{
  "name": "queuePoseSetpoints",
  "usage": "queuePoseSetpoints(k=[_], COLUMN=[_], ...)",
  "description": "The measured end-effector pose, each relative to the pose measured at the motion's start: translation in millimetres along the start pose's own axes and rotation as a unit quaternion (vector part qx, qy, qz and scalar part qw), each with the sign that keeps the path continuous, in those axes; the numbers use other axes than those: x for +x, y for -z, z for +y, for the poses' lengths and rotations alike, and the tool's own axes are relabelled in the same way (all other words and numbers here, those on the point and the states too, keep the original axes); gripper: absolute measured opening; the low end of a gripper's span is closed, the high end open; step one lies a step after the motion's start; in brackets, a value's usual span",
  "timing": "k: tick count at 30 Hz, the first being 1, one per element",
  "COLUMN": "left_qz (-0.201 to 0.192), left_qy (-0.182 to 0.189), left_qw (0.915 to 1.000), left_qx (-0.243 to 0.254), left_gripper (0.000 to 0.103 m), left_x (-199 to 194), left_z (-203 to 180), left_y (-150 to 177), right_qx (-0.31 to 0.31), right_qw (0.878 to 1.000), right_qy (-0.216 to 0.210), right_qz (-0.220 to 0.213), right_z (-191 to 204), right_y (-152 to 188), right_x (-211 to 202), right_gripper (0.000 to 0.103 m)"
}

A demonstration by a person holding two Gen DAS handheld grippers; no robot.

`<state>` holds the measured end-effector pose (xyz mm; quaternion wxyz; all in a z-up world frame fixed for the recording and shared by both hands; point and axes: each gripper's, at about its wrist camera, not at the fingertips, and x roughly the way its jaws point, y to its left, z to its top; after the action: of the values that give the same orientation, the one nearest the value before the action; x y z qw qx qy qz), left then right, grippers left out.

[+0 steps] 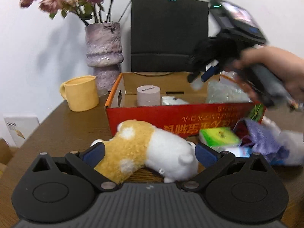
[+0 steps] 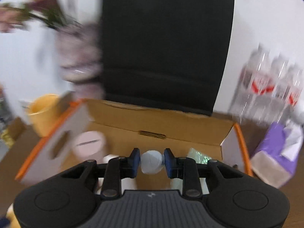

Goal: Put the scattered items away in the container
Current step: 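Grasp the white round cap with the right tool and drop it into the box, then move the right tool toward the clear plastic box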

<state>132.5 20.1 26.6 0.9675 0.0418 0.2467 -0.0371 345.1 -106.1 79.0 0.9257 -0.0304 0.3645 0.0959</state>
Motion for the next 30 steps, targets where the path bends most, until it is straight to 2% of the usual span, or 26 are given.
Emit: queuePoseSetpoints(k=[1, 3, 5, 6, 7, 8, 9, 10, 11, 13, 15, 18, 20, 26, 30], left_qz=[0.003, 0.009, 0.012, 0.014, 0.015, 0.016, 0.017, 0.018, 0.020, 0.024, 0.033, 0.039, 0.036, 0.066, 0.084], left_qy=[-0.007, -0.015, -0.015, -0.012, -0.008, -0.005, -0.003, -0.001, 0.000, 0.001, 0.001, 0.012, 0.029, 0.045, 0.046], left_qw=[0.9999, 0.9997, 0.9997, 0.9998, 0.9999, 0.9998, 0.9997, 0.9996, 0.9995, 0.9993, 0.9989, 0.9979, 0.9980, 0.9960, 0.9949], left_qx=[0.010, 0.018, 0.012, 0.004, -0.003, -0.010, -0.016, -0.022, -0.024, -0.029, -0.035, -0.050, -0.043, -0.040, -0.032], left_gripper=[0.103, 0.103, 0.103, 0.103, 0.103, 0.103, 0.103, 0.103, 0.103, 0.103, 0.103, 0.103, 0.103, 0.103, 0.103], left_x=[1, 3, 3, 2, 1, 1, 0, -1, -2, -4, -11, -37, -58, -93, -90], left_z=[-2, -4, -2, 0, 3, 5, 6, 7, 7, 7, 5, -1, -8, -29, -36], left_y=[0, 0, -1, -1, -1, -1, 0, 0, 0, 1, 1, 2, 11, 54, 64], right_qx=[0.009, 0.024, 0.027, 0.026, 0.021, 0.019, 0.021, 0.022, 0.018, 0.009, 0.007, 0.010, 0.023, 0.022, 0.022], right_qw=[1.000, 1.000, 0.999, 0.999, 0.999, 0.999, 0.998, 0.997, 0.997, 0.996, 0.997, 0.998, 0.998, 0.999, 0.998], right_qy=[0.002, 0.002, -0.006, -0.011, -0.022, -0.036, -0.053, -0.068, -0.078, -0.082, -0.065, -0.038, -0.029, -0.004, -0.019], right_qz=[0.009, 0.014, 0.019, 0.021, 0.016, 0.010, 0.000, -0.010, -0.021, -0.034, -0.042, -0.051, -0.055, -0.044, -0.049], right_z=[-2, -7, -9, -8, -7, -5, -5, -5, -6, -10, -17, -23, -27, -29, -28], right_y=[-5, -7, -2, 3, 11, 22, 41, 60, 84, 130, 178, 232, 256, 286, 291], right_x=[9, 13, -4, -17, -36, -54, -77, -100, -122, -156, -181, -201, -206, -199, -196], right_gripper=[0.041, 0.044, 0.060, 0.061, 0.062, 0.068, 0.073, 0.083, 0.086, 0.087, 0.087, 0.087, 0.087, 0.087, 0.087])
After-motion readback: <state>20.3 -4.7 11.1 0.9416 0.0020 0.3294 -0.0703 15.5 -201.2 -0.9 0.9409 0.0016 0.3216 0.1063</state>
